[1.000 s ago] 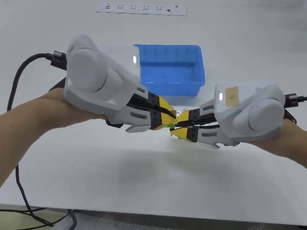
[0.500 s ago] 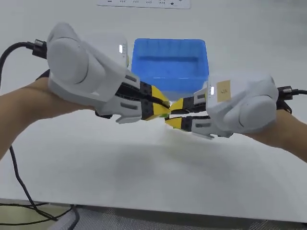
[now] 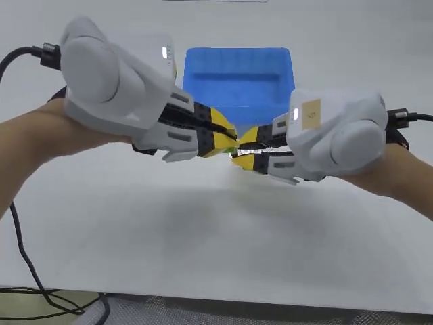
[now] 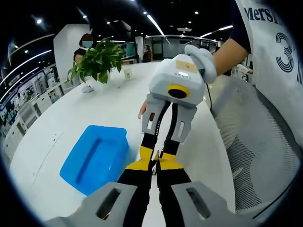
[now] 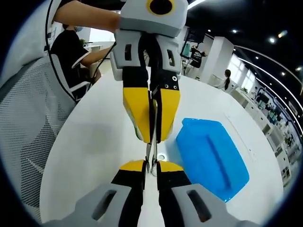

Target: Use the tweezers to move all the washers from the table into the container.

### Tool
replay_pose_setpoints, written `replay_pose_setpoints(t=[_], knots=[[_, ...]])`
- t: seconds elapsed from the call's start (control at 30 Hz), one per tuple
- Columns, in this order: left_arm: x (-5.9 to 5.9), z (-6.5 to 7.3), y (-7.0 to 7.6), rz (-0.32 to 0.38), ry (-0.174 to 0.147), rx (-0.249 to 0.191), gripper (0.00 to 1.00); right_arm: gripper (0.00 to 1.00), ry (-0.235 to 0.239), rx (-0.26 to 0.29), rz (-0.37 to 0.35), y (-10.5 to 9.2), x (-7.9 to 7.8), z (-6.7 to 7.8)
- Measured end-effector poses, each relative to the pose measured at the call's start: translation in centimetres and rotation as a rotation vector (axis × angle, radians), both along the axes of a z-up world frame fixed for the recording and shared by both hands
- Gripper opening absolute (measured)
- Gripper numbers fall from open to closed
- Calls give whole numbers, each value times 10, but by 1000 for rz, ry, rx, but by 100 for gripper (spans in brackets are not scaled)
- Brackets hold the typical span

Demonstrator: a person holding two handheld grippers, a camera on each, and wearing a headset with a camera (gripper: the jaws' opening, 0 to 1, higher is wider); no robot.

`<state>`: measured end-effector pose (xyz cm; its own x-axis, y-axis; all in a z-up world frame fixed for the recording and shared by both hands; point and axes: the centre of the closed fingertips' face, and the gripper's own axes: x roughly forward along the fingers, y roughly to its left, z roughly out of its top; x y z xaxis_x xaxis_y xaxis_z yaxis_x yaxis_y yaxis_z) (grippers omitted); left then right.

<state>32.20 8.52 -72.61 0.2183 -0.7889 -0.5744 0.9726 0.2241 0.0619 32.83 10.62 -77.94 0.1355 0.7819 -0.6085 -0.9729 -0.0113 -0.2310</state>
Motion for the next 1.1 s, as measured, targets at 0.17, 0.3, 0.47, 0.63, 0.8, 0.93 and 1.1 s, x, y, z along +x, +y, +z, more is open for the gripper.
replay_pose_setpoints(t=[0.17,0.3,0.47,0.63,0.8,0.93,1.1], knots=[[3,0,2,5,-5,-4,7,10,2,3,-9,1,3,-1],[4,-1,2,11,8,-11,7,10,12,-6,-12,1,4,-4],[5,-1,3,18,21,-16,7,10,26,-13,-16,0,5,-6],[10,0,3,37,56,-23,7,16,35,-6,-3,2,4,-4],[15,-1,3,43,115,-23,7,14,46,-6,5,5,5,-3],[17,-2,2,36,160,-23,8,12,54,-7,-4,3,8,-3],[20,-4,2,30,187,-23,8,10,89,-2,-14,4,9,-4]])
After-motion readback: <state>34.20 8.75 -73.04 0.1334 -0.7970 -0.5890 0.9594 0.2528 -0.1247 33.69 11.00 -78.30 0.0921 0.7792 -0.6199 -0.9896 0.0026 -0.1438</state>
